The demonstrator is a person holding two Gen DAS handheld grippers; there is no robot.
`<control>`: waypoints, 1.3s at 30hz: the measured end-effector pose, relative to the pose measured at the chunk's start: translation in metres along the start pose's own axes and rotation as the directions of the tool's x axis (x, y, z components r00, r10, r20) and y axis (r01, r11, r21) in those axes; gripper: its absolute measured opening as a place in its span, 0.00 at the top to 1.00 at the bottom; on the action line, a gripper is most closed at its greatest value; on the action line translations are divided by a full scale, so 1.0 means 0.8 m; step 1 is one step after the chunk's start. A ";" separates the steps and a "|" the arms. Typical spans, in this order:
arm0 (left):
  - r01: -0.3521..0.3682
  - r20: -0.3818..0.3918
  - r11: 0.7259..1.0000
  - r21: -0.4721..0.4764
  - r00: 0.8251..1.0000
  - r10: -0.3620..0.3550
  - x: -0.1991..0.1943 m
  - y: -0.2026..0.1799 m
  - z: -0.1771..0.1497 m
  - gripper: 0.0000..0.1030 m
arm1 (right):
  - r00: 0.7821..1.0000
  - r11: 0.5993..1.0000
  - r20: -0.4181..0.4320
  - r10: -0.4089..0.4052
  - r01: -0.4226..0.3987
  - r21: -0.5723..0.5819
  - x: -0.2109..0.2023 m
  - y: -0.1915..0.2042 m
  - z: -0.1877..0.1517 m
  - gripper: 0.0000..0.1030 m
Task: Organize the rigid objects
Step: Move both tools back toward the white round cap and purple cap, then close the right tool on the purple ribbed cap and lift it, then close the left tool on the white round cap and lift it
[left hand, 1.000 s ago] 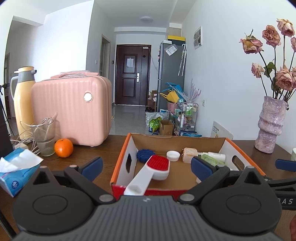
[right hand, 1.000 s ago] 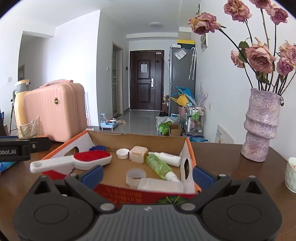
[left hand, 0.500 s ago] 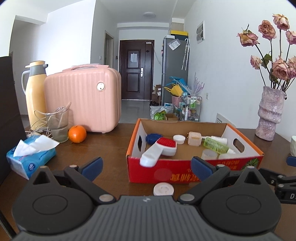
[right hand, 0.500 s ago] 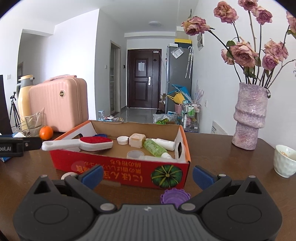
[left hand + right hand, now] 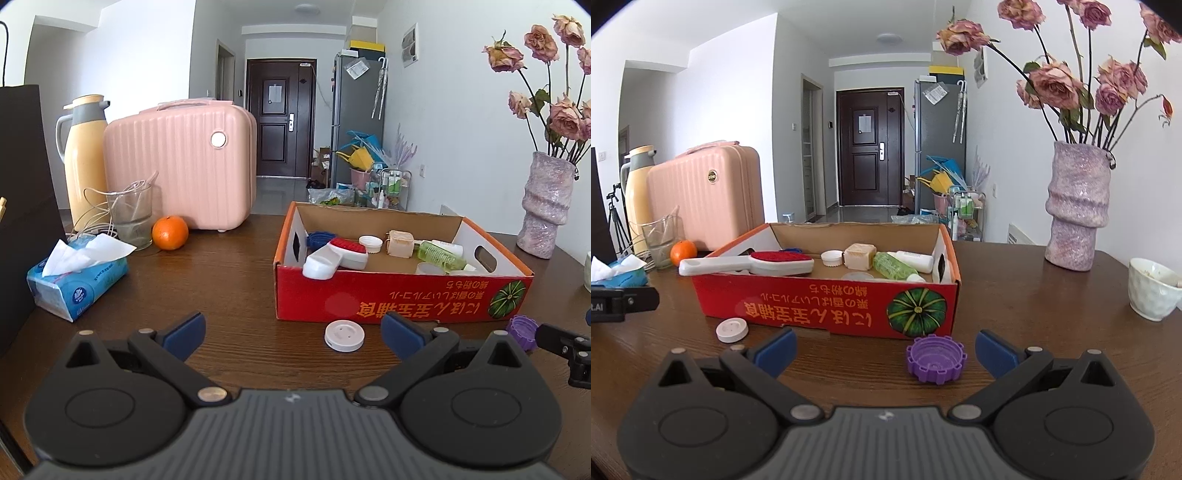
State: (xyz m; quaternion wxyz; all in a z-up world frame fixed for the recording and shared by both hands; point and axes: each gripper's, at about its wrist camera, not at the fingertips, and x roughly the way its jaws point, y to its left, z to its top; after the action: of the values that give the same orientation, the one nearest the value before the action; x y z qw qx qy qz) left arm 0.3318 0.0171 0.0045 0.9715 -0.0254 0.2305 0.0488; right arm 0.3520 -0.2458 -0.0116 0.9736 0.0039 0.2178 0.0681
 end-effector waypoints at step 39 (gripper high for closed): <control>-0.018 -0.076 1.000 -0.016 0.997 0.017 0.027 0.006 -0.004 0.00 | 0.977 0.990 -0.185 -0.103 0.118 0.073 0.112 -0.043 -0.007 0.49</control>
State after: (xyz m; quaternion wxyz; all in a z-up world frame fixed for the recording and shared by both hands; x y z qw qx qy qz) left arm 0.3489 0.0232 -0.0082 0.9613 -0.0334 0.2670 0.0584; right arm 0.4343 -0.2678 -0.0555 0.9511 0.0263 0.3078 0.0048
